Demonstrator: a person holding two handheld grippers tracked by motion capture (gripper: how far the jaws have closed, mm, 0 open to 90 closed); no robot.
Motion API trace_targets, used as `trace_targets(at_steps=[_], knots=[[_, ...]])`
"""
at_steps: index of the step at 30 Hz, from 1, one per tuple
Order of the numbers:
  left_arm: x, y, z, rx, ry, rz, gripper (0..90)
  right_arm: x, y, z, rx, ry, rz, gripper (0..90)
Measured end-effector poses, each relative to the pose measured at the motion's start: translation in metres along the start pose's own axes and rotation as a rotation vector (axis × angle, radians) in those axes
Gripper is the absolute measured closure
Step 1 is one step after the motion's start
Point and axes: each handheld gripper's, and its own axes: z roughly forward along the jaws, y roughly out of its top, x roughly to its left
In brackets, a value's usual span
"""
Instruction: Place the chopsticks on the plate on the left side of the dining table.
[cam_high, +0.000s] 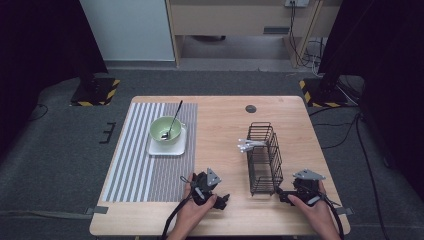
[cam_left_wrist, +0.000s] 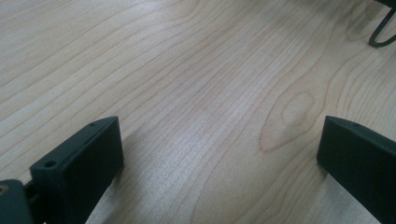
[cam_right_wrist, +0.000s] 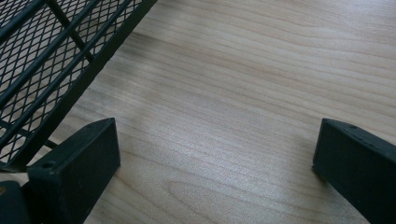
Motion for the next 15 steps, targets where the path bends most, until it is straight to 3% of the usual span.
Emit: trace_targets(at_steps=[7, 10, 12, 14, 15], knots=[[0.001, 0.001, -0.002, -0.019, -0.026, -0.019, 3.2, -0.001, 0.0, 0.0, 0.0, 0.007, -0.004, 0.6], [0.0, 0.003, -0.005, -0.015, -0.044, -0.007, 4.4, -0.001, 0.0, 0.0, 0.0, 0.009, -0.005, 0.6], [0.0, 0.004, -0.009, -0.031, -0.068, -0.013, 4.4, -0.002, 0.0, 0.0, -0.001, 0.013, -0.008, 0.6], [0.002, 0.009, -0.015, -0.052, -0.118, -0.031, 4.4, -0.003, 0.0, 0.0, -0.001, 0.016, -0.012, 0.6], [0.002, 0.009, -0.015, -0.052, -0.118, -0.031, 4.6, -0.003, 0.0, 0.0, -0.001, 0.016, -0.012, 0.6]])
